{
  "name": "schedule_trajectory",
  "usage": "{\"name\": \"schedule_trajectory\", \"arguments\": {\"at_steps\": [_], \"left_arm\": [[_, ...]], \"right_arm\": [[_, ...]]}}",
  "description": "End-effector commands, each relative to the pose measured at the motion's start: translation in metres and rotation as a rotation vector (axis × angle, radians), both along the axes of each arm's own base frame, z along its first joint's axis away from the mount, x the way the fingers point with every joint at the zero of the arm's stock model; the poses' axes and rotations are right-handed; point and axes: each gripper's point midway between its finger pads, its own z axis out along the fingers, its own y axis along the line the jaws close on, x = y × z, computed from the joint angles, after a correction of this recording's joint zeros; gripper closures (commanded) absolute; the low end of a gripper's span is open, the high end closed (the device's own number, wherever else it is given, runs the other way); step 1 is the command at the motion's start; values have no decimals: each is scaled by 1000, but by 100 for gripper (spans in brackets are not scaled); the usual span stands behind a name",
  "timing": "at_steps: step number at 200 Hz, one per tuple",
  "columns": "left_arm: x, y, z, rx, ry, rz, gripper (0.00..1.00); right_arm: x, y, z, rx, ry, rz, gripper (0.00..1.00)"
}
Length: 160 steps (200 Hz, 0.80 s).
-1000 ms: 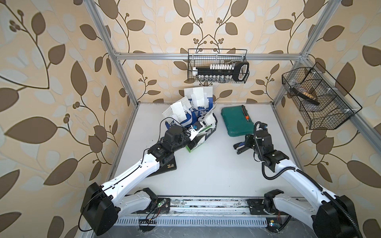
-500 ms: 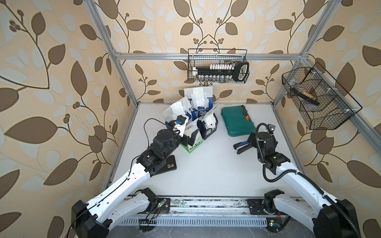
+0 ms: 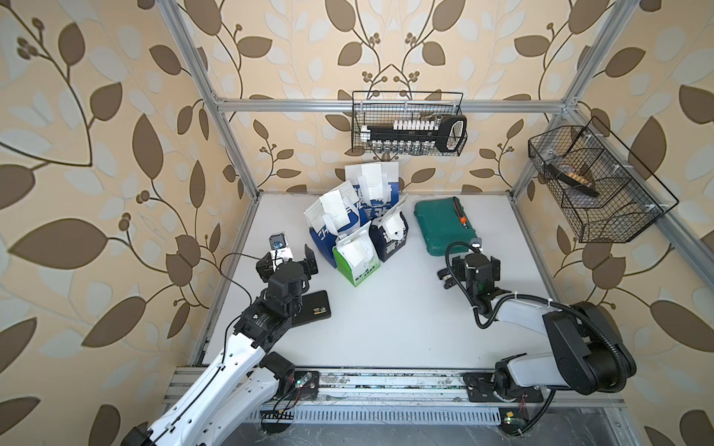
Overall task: Staple the receipts to the bags
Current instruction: Place the takeout bag at the center of the board, then reset both arms
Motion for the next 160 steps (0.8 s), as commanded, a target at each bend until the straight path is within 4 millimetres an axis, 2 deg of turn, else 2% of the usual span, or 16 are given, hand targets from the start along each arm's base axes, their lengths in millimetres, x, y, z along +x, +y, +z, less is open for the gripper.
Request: {"name": "schedule_trajectory", "arguments": {"at_steps": [1,15,31,36,65,94,104,127,153,160], "left_arm": [[1,26,-24,1,42,126,1],[7,36,-41,-1,76,162,1],[8,50,-59,-6,120,228,1],[9,53,-63,0,130,240,1],[19,63,-83,118,128,266,1],[31,76,-121,86,196,329,1],[42,70,-131,80,190,282,1],[73,48,-129,76,122,131,1],[88,30,-141,31,48,-7,1],[92,24,-145,30,76,-39,1]], "right_arm": [[9,9,12,-18,-136,101,0],[15,-3,4,76,-74,100,0],[17,-17,-12,174,-66,101,0],[20,-21,-11,178,-91,91,0],[18,-23,-11,180,-71,83,0],[18,-23,-11,180,-73,82,0],[18,-22,-11,180,-73,84,0],[18,-23,-11,180,-75,84,0],[18,-23,-11,180,-75,83,0],[18,-22,-11,180,-74,84,0]]}}
